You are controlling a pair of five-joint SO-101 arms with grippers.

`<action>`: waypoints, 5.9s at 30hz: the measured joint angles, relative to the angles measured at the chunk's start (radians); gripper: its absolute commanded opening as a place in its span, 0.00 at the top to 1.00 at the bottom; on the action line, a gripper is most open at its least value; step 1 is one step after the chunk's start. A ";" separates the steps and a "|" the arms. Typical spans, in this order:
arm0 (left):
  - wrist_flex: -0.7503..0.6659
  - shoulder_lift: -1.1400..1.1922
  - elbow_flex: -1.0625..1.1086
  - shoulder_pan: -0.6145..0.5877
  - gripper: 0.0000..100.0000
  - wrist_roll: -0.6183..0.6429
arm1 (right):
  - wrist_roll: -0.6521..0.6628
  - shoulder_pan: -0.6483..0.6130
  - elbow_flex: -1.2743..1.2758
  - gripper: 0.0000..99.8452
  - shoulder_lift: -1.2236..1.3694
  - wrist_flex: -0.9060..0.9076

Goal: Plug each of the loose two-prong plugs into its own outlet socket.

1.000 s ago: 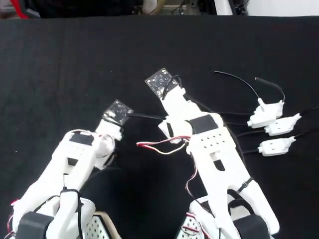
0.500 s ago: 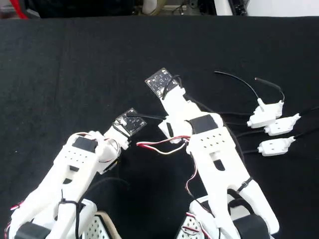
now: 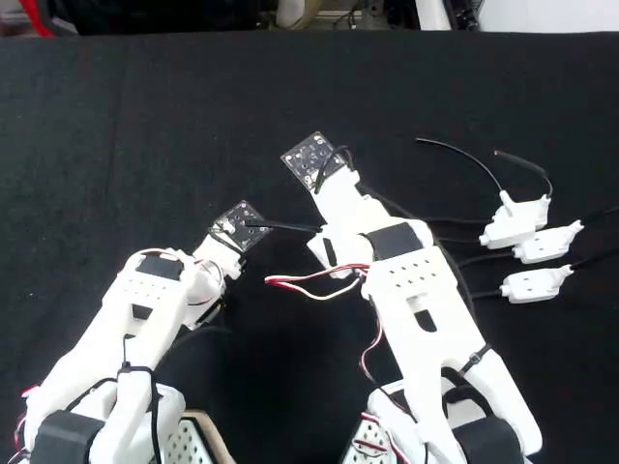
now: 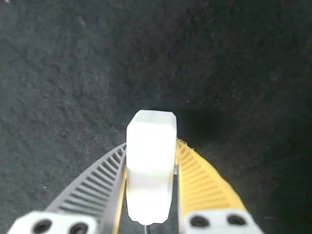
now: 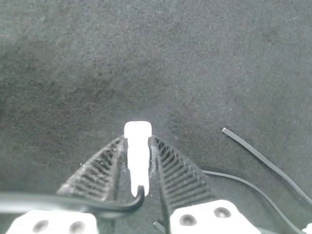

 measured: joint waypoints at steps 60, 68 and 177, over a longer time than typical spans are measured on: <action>0.032 -0.054 -0.072 -0.133 0.71 0.126 | 0.006 0.000 0.015 0.99 0.000 0.000; 0.029 -0.284 0.018 -0.138 0.71 0.147 | 0.006 0.000 0.015 0.99 0.000 0.000; 0.267 -0.138 -0.150 -0.184 0.71 -0.391 | 0.008 0.026 0.032 0.99 0.000 -0.032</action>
